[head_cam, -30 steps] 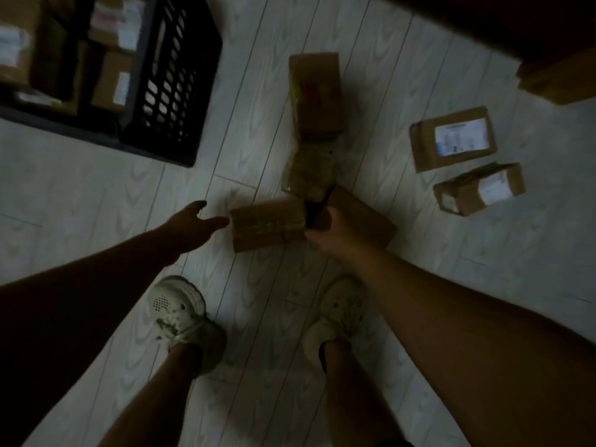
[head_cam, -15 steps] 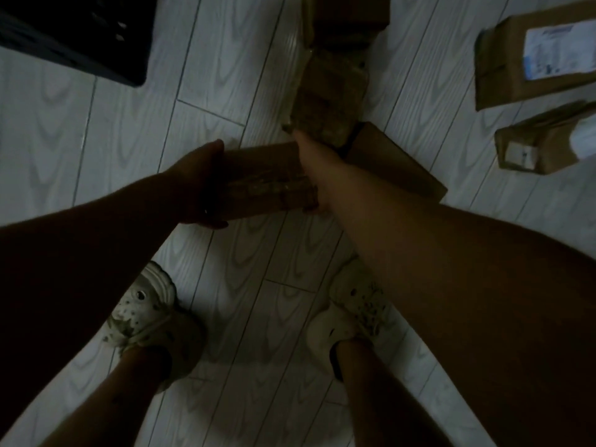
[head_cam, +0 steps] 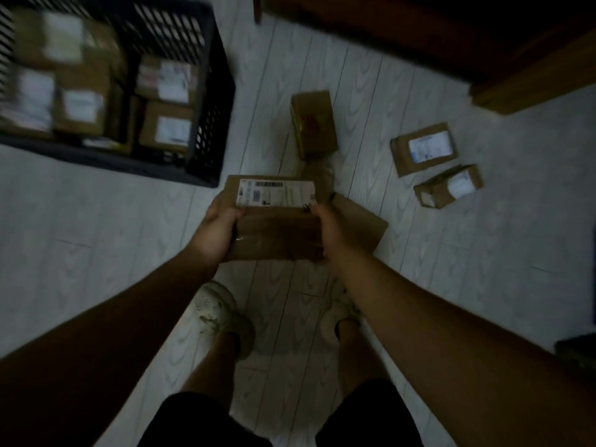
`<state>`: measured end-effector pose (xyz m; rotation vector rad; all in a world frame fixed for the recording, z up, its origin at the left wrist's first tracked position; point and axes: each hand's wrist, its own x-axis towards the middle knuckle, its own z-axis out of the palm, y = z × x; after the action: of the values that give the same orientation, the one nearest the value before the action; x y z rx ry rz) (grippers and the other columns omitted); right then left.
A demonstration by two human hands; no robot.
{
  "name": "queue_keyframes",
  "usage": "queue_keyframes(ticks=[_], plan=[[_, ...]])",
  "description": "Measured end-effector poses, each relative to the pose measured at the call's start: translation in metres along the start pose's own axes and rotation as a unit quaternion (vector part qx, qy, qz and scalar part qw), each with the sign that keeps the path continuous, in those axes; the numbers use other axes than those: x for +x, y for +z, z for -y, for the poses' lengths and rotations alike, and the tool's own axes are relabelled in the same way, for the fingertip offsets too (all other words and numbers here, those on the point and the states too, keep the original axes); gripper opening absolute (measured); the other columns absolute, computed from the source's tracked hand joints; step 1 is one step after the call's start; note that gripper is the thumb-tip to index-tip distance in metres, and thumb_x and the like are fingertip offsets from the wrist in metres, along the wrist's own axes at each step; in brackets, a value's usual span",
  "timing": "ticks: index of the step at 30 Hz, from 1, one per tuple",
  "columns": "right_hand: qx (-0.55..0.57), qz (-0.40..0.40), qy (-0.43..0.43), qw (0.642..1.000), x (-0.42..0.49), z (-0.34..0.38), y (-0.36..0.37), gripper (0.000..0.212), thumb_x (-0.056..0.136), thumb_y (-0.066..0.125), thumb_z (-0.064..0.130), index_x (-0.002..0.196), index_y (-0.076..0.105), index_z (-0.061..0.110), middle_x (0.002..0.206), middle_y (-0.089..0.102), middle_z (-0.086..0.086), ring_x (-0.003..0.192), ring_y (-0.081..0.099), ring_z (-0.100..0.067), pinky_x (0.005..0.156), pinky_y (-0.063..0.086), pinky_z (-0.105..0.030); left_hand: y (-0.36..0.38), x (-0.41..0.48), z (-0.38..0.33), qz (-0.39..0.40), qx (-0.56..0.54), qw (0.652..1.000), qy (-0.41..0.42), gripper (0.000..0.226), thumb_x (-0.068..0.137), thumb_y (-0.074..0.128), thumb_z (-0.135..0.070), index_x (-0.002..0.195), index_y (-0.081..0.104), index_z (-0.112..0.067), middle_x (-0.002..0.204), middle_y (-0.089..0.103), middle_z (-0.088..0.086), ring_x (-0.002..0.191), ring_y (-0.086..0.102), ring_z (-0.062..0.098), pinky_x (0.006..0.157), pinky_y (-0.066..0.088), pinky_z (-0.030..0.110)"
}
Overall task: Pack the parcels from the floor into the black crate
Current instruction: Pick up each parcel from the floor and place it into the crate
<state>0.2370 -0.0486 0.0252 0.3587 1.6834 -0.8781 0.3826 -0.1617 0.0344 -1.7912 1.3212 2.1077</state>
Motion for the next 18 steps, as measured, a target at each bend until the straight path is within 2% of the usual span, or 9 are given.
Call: queue_keyframes(ticks=[1, 3, 5, 7, 10, 13, 15, 17, 18], plan=[[0.002, 0.003, -0.019, 1.000, -0.034, 0.012, 0.003, 0.022, 0.084, 0.055, 0.048, 0.099, 0.063, 0.035, 0.108, 0.067, -0.006, 0.095, 0.064, -0.026, 0.075, 0.054, -0.037, -0.011, -0.024, -0.018, 0.006, -0.001, 1.000, 0.023, 0.048, 0.086, 0.051, -0.034, 0.133, 0.043, -0.030, 0.119, 0.061, 0.001, 0.102, 0.062, 0.018, 0.077, 0.052, 0.032], [0.012, 0.004, -0.061, 0.998, -0.099, 0.031, 0.009, 0.014, 0.089, 0.052, 0.040, 0.098, 0.062, 0.035, 0.102, 0.067, -0.004, 0.092, 0.064, -0.023, 0.069, 0.052, -0.031, -0.029, -0.074, -0.053, 0.020, -0.008, 0.999, 0.046, 0.051, 0.090, 0.051, -0.029, 0.139, 0.038, -0.034, 0.123, 0.060, 0.000, 0.106, 0.060, 0.018, 0.086, 0.052, 0.038], [0.038, 0.015, -0.099, 0.994, -0.160, 0.047, 0.017, 0.011, 0.091, 0.051, 0.034, 0.094, 0.062, 0.033, 0.096, 0.067, -0.002, 0.088, 0.064, -0.021, 0.069, 0.052, -0.031, -0.047, -0.122, -0.084, 0.033, -0.007, 0.998, 0.058, 0.040, 0.094, 0.047, -0.024, 0.130, 0.041, -0.040, 0.116, 0.060, -0.004, 0.102, 0.060, 0.016, 0.082, 0.053, 0.039], [0.065, 0.033, -0.137, 0.988, -0.214, 0.062, 0.025, 0.012, 0.093, 0.050, 0.029, 0.092, 0.062, 0.032, 0.096, 0.067, -0.002, 0.089, 0.064, -0.022, 0.076, 0.055, -0.037, -0.063, -0.169, -0.114, 0.046, 0.006, 0.996, 0.073, 0.034, 0.095, 0.044, -0.021, 0.122, 0.041, -0.042, 0.109, 0.060, -0.007, 0.096, 0.059, 0.014, 0.073, 0.050, 0.035], [0.050, 0.052, -0.224, 0.972, -0.276, 0.076, 0.038, 0.017, 0.094, 0.046, 0.031, 0.104, 0.060, 0.033, 0.106, 0.065, 0.000, 0.097, 0.063, -0.019, 0.084, 0.055, -0.039, -0.086, -0.228, -0.153, 0.049, 0.028, 0.993, 0.104, 0.039, 0.094, 0.045, -0.023, 0.130, 0.038, -0.038, 0.108, 0.059, -0.005, 0.096, 0.058, 0.017, 0.070, 0.047, 0.034], [-0.063, 0.021, -0.319, 0.946, -0.321, 0.091, 0.051, 0.037, 0.090, 0.045, 0.045, 0.125, 0.049, 0.033, 0.119, 0.055, 0.004, 0.114, 0.053, -0.020, 0.093, 0.046, -0.039, -0.106, -0.275, -0.184, 0.026, 0.046, 0.989, 0.135, 0.055, 0.089, 0.054, -0.043, 0.139, 0.033, -0.037, 0.121, 0.058, 0.000, 0.108, 0.057, 0.024, 0.087, 0.049, 0.044], [-0.120, 0.010, -0.377, 0.918, -0.345, 0.107, 0.059, 0.051, 0.096, 0.045, 0.039, 0.144, 0.030, 0.032, 0.129, 0.047, 0.006, 0.121, 0.045, -0.016, 0.092, 0.041, -0.034, -0.119, -0.295, -0.203, -0.006, 0.044, 0.985, 0.169, 0.062, 0.083, 0.058, -0.045, 0.140, 0.034, -0.038, 0.127, 0.057, 0.000, 0.113, 0.055, 0.025, 0.099, 0.044, 0.049], [-0.186, -0.002, -0.442, 0.878, -0.368, 0.125, 0.064, 0.067, 0.095, 0.051, 0.035, 0.150, 0.014, 0.035, 0.144, 0.038, 0.006, 0.129, 0.040, -0.015, 0.099, 0.041, -0.035, -0.132, -0.315, -0.218, -0.037, 0.051, 0.978, 0.201, 0.069, 0.076, 0.061, -0.048, 0.139, 0.034, -0.042, 0.129, 0.056, 0.000, 0.114, 0.056, 0.024, 0.102, 0.042, 0.049], [-0.241, -0.010, -0.458, 0.856, -0.375, 0.133, 0.067, 0.074, 0.092, 0.056, 0.039, 0.150, 0.011, 0.037, 0.153, 0.028, 0.003, 0.135, 0.036, -0.018, 0.105, 0.039, -0.039, -0.137, -0.320, -0.224, -0.045, 0.051, 0.975, 0.209, 0.074, 0.071, 0.062, -0.051, 0.139, 0.033, -0.042, 0.128, 0.058, 0.000, 0.113, 0.057, 0.025, 0.102, 0.042, 0.049]])
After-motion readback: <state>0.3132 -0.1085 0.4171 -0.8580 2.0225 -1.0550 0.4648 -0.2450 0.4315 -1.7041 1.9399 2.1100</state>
